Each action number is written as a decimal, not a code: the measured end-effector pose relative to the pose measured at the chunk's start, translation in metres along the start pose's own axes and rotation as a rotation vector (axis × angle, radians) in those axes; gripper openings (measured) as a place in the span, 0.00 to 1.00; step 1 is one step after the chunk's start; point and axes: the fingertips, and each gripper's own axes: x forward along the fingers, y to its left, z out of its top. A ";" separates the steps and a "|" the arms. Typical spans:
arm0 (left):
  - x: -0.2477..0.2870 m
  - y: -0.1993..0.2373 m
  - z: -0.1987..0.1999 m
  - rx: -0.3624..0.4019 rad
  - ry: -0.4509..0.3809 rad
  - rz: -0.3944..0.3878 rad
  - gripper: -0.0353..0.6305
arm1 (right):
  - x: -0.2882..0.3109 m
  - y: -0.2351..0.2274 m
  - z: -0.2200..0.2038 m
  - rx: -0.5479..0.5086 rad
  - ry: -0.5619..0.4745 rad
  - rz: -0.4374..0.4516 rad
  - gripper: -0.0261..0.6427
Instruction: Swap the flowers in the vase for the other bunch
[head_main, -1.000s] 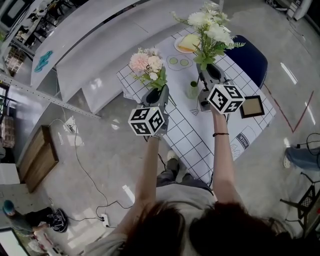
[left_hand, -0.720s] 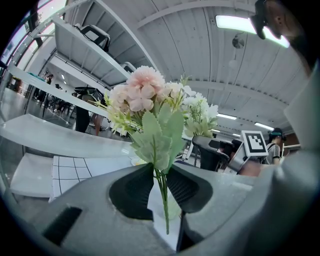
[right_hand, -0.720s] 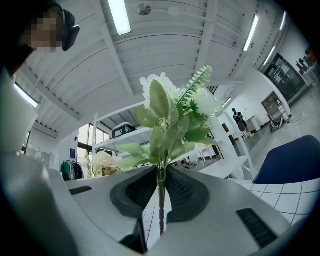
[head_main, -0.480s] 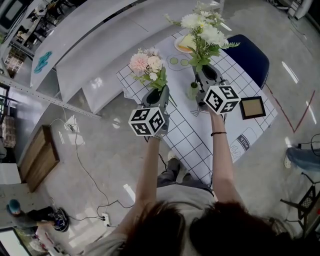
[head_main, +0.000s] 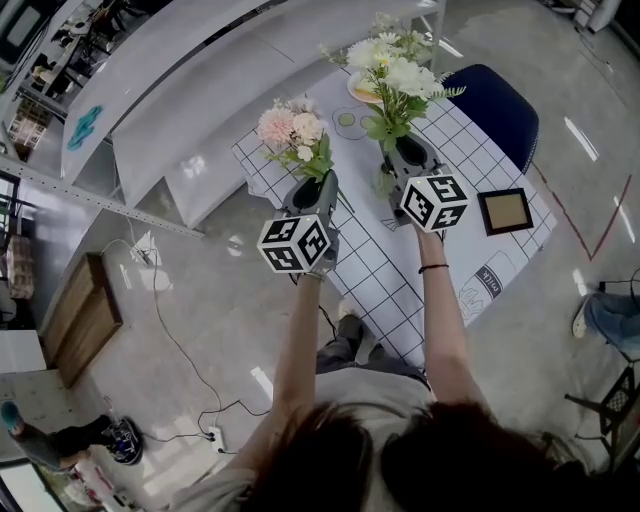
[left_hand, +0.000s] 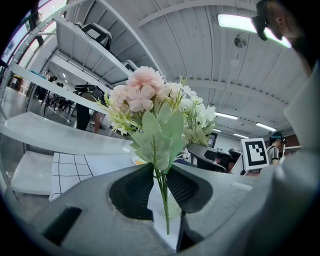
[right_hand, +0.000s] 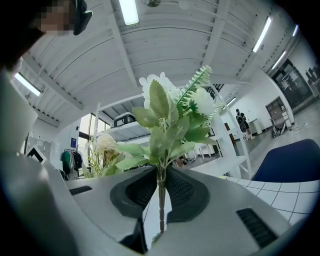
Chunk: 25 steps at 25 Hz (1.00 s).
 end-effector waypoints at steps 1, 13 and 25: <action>0.000 0.000 0.000 0.000 0.000 0.000 0.17 | -0.001 0.000 -0.001 0.001 0.001 -0.002 0.12; -0.003 0.001 0.000 -0.002 0.002 0.005 0.17 | -0.006 0.001 -0.017 -0.005 0.033 -0.020 0.12; -0.004 0.002 -0.001 -0.003 0.000 0.008 0.17 | -0.016 -0.003 -0.034 -0.021 0.066 -0.034 0.12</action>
